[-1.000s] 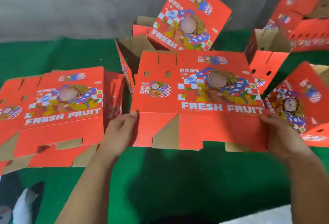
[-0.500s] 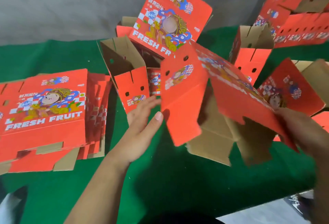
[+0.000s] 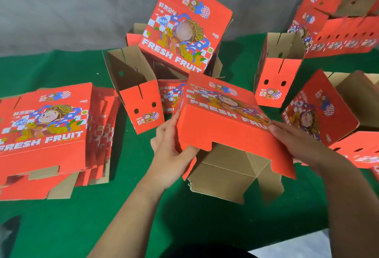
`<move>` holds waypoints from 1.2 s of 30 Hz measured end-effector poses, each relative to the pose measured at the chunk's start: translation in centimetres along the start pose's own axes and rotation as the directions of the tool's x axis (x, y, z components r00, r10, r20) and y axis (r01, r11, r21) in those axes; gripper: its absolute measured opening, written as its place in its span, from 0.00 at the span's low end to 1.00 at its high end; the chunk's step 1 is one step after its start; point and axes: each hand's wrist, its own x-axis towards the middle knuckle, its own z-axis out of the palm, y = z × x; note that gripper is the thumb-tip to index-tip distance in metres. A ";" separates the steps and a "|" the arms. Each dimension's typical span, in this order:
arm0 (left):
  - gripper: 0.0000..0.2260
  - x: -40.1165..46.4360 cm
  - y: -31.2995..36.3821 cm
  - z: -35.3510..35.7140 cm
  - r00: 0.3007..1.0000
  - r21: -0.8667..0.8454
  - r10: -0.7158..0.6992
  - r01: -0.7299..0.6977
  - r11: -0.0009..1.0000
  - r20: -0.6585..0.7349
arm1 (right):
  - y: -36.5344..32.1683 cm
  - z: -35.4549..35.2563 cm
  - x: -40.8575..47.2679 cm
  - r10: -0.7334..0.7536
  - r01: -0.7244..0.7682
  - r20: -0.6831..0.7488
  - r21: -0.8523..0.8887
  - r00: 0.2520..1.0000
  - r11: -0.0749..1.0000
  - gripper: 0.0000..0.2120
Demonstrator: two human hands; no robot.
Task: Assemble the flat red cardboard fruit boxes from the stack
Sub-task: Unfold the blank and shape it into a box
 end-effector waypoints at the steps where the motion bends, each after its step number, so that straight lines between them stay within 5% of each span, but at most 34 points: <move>1: 0.41 -0.1 0.2 0.3 0.999 0.020 -0.013 0.013 1.000 -0.030 | -0.3 -0.1 -0.2 -0.031 0.031 -0.018 -0.008 0.999 0.999 0.24; 5: 0.40 -0.1 0.3 1.0 0.995 -0.191 -0.051 0.035 0.981 -0.084 | -1.2 -1.2 -0.4 -0.103 0.105 -0.078 0.016 0.992 0.994 0.21; 8: 0.29 0.0 -0.3 0.4 0.998 0.040 -0.053 0.054 0.998 -0.035 | -1.9 -1.2 0.0 -0.115 0.118 -0.084 0.036 0.990 0.992 0.05; 12: 0.16 0.4 -1.7 -0.1 0.997 0.170 0.040 -0.029 0.985 -0.061 | -2.8 0.3 0.6 -0.068 0.071 -0.028 0.127 0.997 0.989 0.19; 16: 0.16 1.3 -2.1 -0.5 0.972 -0.180 -0.186 0.159 0.971 -0.142 | -2.7 1.6 1.1 -0.142 0.112 0.029 0.469 0.989 0.876 0.30; 19: 0.19 2.4 -1.9 -0.3 0.905 -0.211 -0.225 0.156 0.965 -0.361 | -2.6 2.9 1.1 -0.178 0.147 -0.028 0.696 0.984 0.703 0.33; 23: 0.12 3.4 -1.2 0.6 0.766 -0.198 -0.217 0.119 0.973 -0.605 | -2.8 7.9 -1.4 -0.043 0.252 -0.293 0.727 0.955 0.639 0.23; 27: 0.10 3.0 -0.8 3.2 0.718 -0.238 -0.232 0.095 0.967 -0.656 | -1.3 15.9 -5.6 -0.177 0.284 -0.228 0.628 0.957 0.725 0.36; 30: 0.11 1.9 -0.7 4.4 0.736 -0.274 -0.248 0.088 0.958 -0.630 | -1.0 18.0 -5.1 -0.247 0.341 -0.249 0.489 0.937 0.802 0.37; 36: 0.34 -1.8 1.8 7.9 0.936 -0.211 -0.068 -0.007 0.977 -0.345 | -3.3 15.4 -0.8 -0.015 0.207 -0.490 0.340 0.872 0.917 0.46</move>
